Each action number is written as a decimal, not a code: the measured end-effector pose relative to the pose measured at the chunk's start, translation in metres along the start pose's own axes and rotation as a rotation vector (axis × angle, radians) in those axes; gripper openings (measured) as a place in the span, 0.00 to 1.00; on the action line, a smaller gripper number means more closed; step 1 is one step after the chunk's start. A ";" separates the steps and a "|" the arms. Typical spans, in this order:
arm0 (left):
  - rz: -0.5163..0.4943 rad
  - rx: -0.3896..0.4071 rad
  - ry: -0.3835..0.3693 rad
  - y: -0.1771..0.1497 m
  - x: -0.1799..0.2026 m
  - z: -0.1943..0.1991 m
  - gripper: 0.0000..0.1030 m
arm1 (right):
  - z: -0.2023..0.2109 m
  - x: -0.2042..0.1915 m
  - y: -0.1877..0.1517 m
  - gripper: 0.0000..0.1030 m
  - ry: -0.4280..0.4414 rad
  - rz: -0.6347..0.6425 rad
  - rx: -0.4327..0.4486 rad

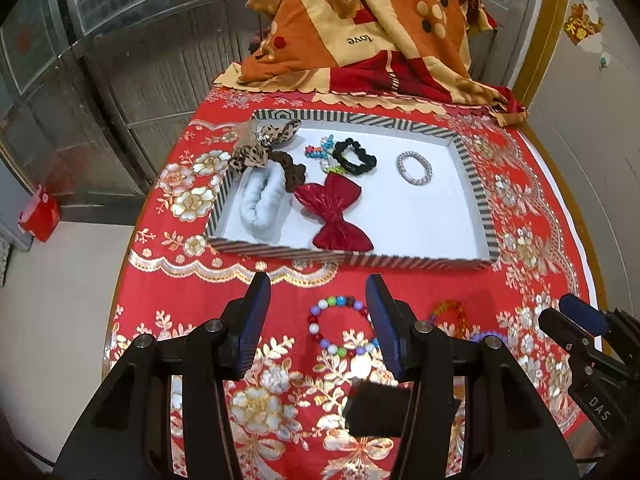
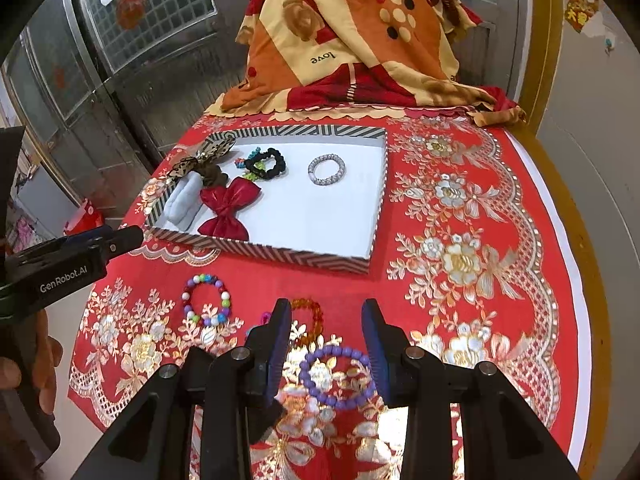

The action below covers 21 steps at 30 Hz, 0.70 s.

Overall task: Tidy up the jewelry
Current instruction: 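Withdraw both grippers toward the multicolour and purple bead bracelets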

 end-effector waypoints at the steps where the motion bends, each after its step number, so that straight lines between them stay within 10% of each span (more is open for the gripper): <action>1: -0.004 -0.001 0.000 -0.003 0.001 0.001 0.47 | 0.001 0.000 -0.003 0.33 0.000 0.000 -0.002; 21: -0.024 -0.016 0.004 -0.021 0.007 0.005 0.47 | 0.009 -0.002 -0.026 0.36 -0.007 -0.010 -0.016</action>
Point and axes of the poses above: each gripper's, at about its wrist camera, not at the fingertips, and z roughly against the way its jaws point, x to its right, y to its top, the point moved 8 cm from there along -z, roughly the way its jaws point, and after that the axes turned 5 degrees about -y, right-handed, at the moved point
